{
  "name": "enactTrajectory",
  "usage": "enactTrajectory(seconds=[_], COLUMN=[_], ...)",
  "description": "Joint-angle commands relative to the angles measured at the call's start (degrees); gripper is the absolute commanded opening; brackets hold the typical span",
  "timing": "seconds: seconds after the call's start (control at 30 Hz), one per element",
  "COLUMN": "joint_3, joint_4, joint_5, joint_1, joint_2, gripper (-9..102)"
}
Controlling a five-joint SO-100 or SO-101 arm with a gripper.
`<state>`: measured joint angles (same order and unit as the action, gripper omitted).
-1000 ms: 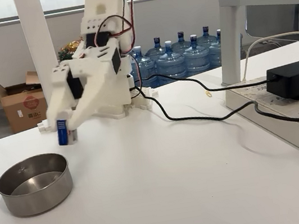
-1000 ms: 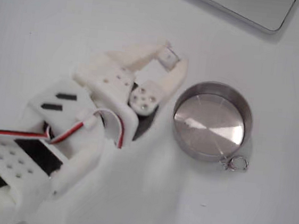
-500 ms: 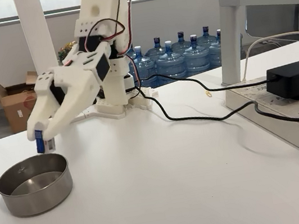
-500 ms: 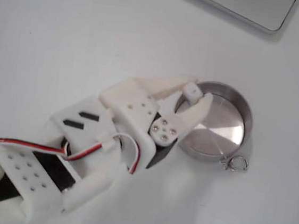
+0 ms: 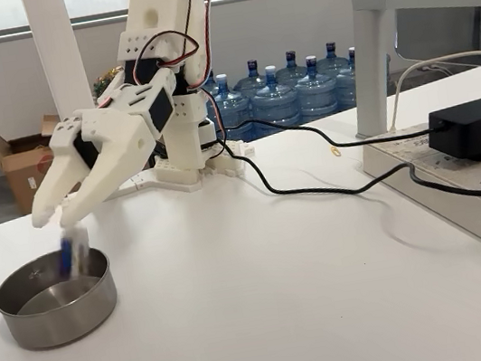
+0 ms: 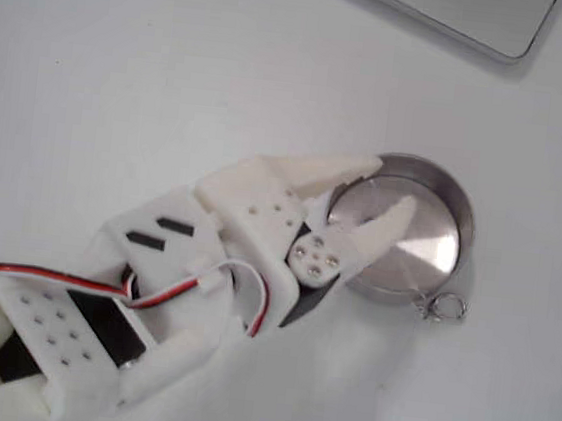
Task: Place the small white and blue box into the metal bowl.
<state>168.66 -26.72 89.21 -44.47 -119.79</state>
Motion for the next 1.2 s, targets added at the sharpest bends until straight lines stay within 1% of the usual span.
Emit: enactTrajectory(seconds=[0.0,0.3,0.43,0.6,0.63,0.87,1.17], joint_3=[-0.7,-0.3,-0.2,0.1,0.3,3.5,4.0], joint_4=[-1.1,-1.1,-1.0,-0.3,-0.3,-1.0,-0.7], joint_5=[-0.6,-0.6,-0.6,-0.5,-0.5,-0.6,-0.6], joint_1=[0.2,0.4,0.8,6.0,7.0,18.8,35.0], joint_2=[-0.8,-0.9,-0.9,-0.9,-0.9,-3.1,-3.4], gripper=[14,14,11,-3,-4,-3,-3])
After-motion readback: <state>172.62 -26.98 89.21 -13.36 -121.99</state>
